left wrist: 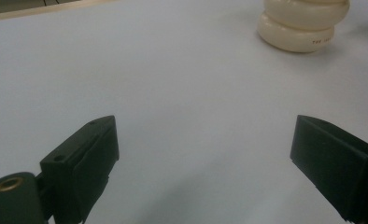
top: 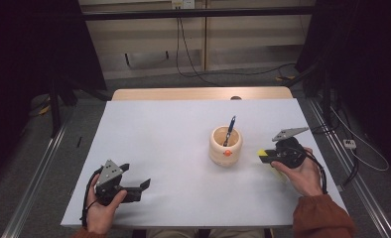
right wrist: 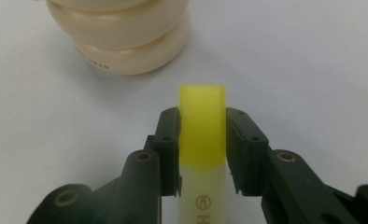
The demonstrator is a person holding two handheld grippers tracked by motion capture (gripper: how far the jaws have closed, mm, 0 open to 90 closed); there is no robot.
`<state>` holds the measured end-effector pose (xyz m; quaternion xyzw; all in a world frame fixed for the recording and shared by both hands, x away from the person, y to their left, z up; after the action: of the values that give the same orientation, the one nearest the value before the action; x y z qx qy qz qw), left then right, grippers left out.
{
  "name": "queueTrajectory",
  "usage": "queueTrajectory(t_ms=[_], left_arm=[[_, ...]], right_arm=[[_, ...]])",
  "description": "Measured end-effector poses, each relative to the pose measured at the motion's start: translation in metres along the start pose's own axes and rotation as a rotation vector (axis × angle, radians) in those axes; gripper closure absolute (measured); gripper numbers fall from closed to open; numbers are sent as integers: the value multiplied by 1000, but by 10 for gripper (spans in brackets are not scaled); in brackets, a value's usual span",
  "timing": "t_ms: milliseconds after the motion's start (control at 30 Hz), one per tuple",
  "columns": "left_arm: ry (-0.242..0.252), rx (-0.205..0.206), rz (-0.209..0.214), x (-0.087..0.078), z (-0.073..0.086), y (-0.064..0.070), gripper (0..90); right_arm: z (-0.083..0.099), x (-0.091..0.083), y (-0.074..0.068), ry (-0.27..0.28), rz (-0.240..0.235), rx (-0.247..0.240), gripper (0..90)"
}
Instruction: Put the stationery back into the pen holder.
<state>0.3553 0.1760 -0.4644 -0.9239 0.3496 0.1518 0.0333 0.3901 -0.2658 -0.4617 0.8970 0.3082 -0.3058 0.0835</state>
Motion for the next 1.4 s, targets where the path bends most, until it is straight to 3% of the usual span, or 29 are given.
queueTrajectory(t_ms=[300,1000,1400], left_arm=[[-3,-2,3,1,0,1,78],[0,6,18,0,-1,2,78],[3,4,10,-1,-1,2,78]], right_arm=[[-9,-8,2,102,4,32,676],[-22,-21,-2,268,25,50,676],[-36,-26,-8,345,11,54,676]])
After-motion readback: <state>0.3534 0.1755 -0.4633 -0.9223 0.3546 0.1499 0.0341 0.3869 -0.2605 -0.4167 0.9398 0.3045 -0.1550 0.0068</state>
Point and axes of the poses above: each handheld gripper's, and its own axes: x roughly forward along the jaws, z roughly out of its underside, y roughly to its right, the point moved 7 cm from there along x, roughly forward along the jaws, and after that the axes turned 13 degrees about y, right-handed, at the moved point
